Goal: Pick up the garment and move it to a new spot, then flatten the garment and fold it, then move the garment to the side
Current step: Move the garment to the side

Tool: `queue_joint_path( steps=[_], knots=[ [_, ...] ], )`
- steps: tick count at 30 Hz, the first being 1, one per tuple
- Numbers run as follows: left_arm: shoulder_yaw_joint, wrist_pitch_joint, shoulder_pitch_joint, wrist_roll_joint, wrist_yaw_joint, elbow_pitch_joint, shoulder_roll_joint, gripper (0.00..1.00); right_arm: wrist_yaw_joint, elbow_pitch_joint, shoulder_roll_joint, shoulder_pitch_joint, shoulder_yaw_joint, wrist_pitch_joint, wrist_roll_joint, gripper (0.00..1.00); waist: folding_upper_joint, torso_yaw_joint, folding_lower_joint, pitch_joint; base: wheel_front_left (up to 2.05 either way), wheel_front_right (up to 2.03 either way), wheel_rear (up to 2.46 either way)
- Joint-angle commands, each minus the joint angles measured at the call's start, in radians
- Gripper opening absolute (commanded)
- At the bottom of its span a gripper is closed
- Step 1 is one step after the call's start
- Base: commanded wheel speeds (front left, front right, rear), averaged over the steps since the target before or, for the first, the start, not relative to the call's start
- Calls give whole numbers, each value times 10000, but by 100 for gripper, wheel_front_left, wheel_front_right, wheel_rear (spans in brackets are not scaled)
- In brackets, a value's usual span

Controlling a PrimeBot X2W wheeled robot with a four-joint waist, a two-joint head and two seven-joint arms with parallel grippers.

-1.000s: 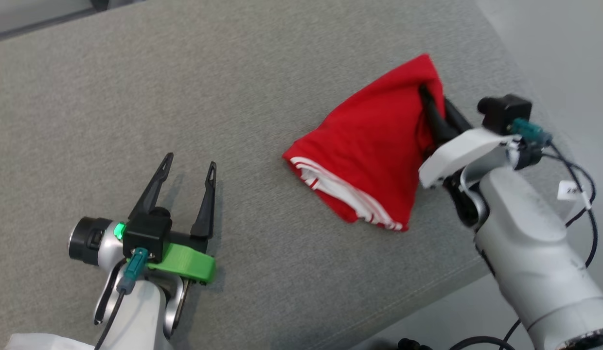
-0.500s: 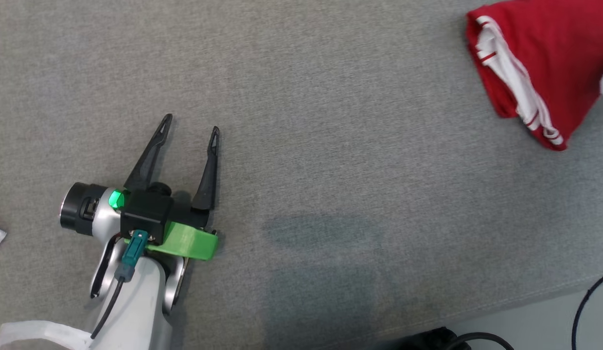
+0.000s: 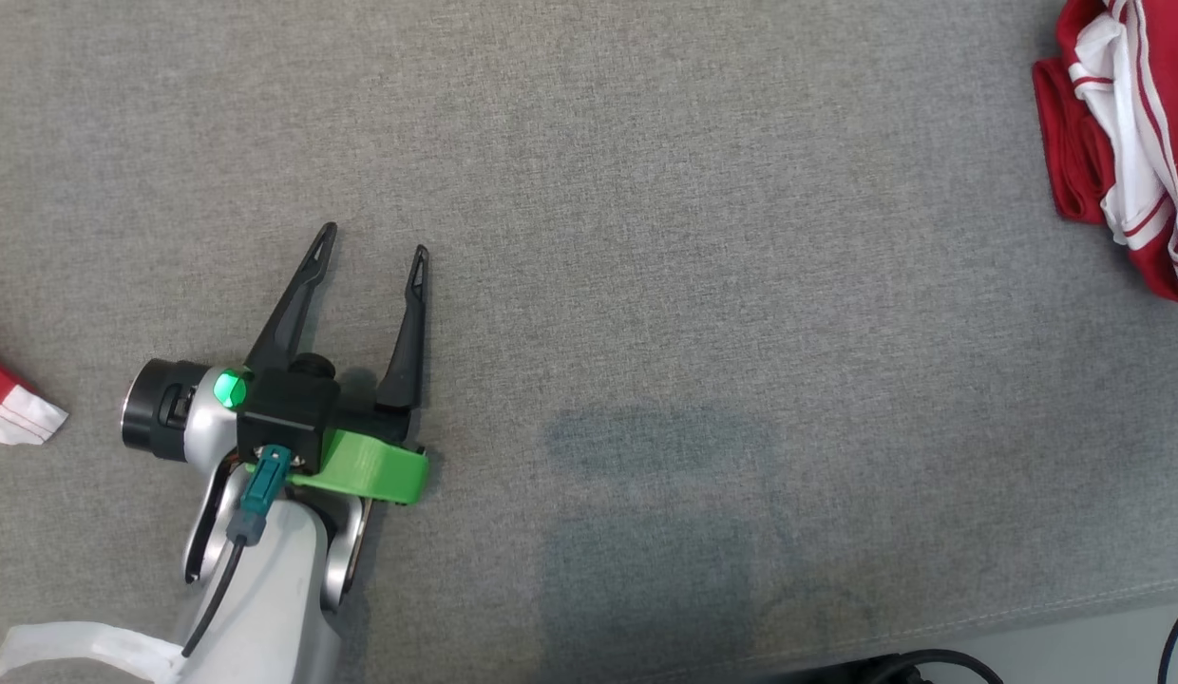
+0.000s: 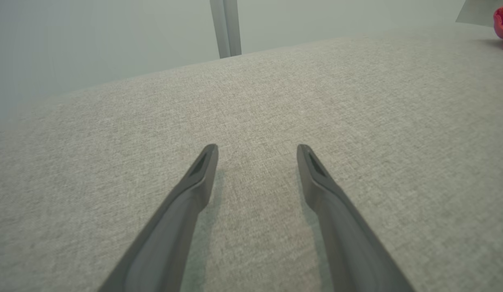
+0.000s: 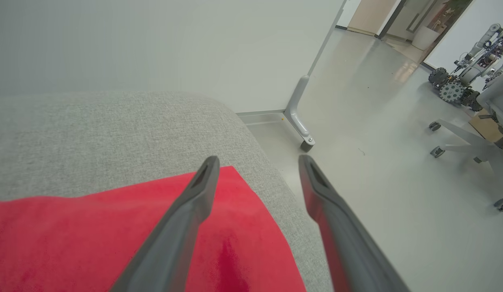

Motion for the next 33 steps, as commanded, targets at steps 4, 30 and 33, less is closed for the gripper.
queue_joint_path(
  steps=[4,30,33],
  knots=[
    [152,20,266,-181,130,213,-26,100,-20,-560,426,145,642,-19,52,100,-1,-8,0,-508,0,0,0],
    [1647,14,2455,-742,94,895,-597,100,-20,-3954,2677,5290,6087,-19,3517,100,-1,251,0,-3944,0,0,0],
    [1762,14,2726,-774,120,947,-612,100,-20,-4162,2812,5893,6264,-19,3532,100,-1,255,0,-4231,0,0,0]
  ],
)
